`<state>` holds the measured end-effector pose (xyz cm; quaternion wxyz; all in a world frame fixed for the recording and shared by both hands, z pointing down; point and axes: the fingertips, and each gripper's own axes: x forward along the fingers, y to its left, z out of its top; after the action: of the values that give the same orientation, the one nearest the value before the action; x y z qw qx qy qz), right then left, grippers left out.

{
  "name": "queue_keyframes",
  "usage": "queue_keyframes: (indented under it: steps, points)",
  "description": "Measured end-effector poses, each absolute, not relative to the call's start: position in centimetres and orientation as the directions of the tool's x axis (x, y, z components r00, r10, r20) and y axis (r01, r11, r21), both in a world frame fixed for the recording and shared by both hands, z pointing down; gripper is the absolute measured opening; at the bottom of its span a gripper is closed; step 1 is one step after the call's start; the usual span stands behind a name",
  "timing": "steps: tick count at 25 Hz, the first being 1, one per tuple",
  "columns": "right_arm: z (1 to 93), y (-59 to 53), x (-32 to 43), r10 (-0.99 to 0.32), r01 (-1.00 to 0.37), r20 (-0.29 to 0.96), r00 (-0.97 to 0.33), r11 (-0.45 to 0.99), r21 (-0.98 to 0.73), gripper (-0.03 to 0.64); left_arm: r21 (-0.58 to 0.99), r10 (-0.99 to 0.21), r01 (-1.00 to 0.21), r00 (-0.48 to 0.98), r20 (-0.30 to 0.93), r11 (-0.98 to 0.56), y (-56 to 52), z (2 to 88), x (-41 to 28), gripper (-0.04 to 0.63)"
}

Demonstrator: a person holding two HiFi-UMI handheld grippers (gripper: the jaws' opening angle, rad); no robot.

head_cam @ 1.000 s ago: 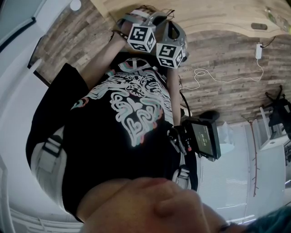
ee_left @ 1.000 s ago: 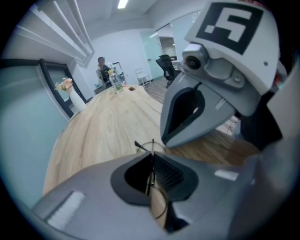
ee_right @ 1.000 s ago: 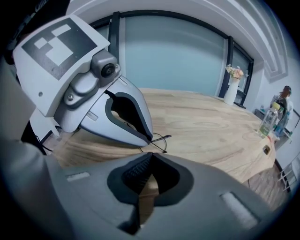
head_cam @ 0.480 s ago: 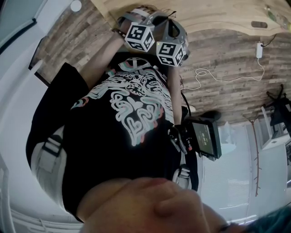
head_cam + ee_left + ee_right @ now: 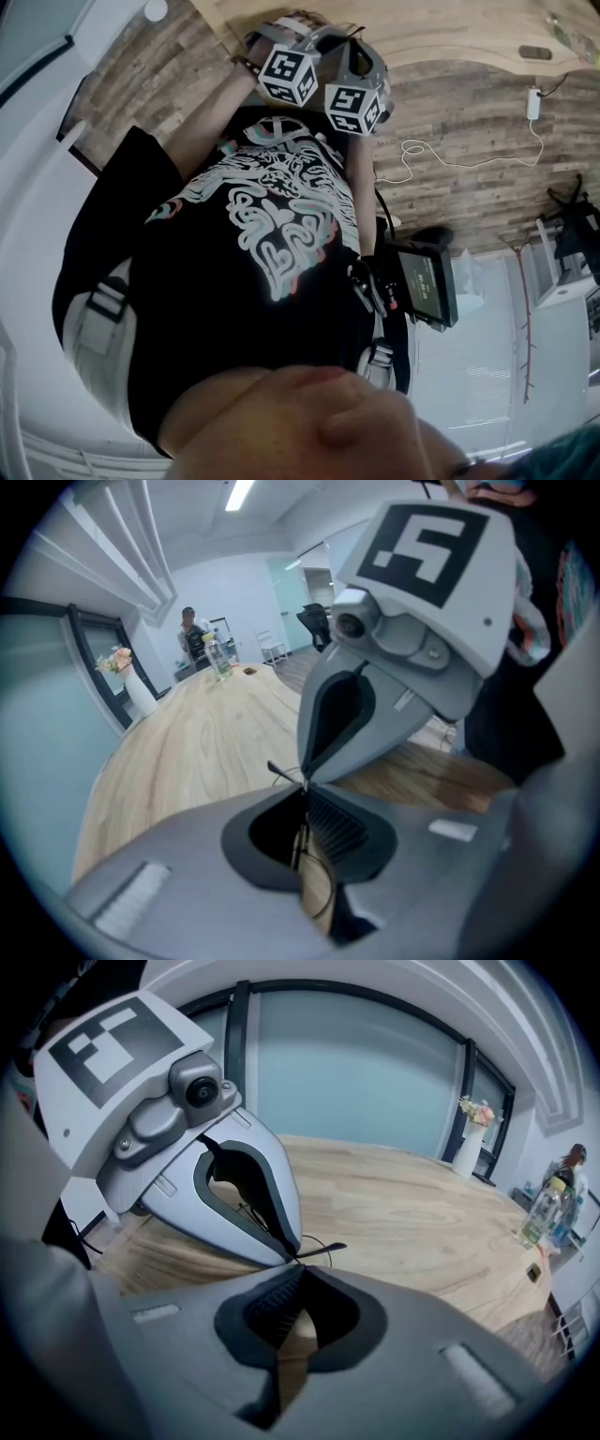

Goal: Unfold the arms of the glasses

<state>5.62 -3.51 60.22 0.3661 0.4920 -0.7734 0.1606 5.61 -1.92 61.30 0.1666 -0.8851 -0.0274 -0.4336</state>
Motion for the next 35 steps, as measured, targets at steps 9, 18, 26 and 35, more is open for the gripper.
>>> queue_keyframes:
  steps: [9,18,26,35]
  points:
    - [60.4,-3.6,5.6,-0.639,-0.876,0.733,-0.234,0.465,0.126,0.000,-0.229,-0.086,0.133,0.660,0.747,-0.964,-2.1,60.6,5.4,0.003]
    - [61.1,-3.7,6.4,-0.639,-0.880,0.737,-0.218,0.455,0.135,0.000,-0.214,-0.114,0.050,0.717,0.688,-0.976,-2.6,58.7,5.5,0.005]
    - [61.9,-4.2,7.4,-0.635,-0.888,0.744,-0.207,0.441,0.129,-0.002,-0.193,-0.201,-0.099,0.748,0.632,-0.976,-4.6,56.6,4.7,0.005]
    - [62.8,-4.4,8.3,-0.623,-0.881,0.760,-0.185,0.448,0.152,-0.001,0.008,-0.376,-0.456,0.745,0.551,-0.890,-10.4,54.4,1.1,0.002]
